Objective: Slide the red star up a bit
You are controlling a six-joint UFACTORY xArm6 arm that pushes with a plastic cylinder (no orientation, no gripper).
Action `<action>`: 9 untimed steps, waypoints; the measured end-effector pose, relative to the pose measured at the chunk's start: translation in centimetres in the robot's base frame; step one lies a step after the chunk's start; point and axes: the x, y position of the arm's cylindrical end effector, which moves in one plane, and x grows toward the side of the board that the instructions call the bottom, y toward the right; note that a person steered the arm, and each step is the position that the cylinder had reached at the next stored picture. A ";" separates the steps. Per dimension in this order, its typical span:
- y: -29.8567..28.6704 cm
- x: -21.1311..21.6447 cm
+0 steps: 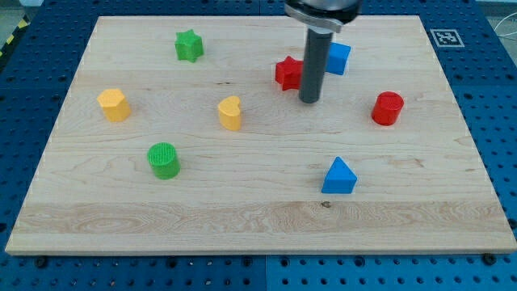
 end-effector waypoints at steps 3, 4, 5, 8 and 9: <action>-1.5 -1.0; -1.5 -1.8; -1.5 -1.9; -1.5 -3.2; -1.5 -4.1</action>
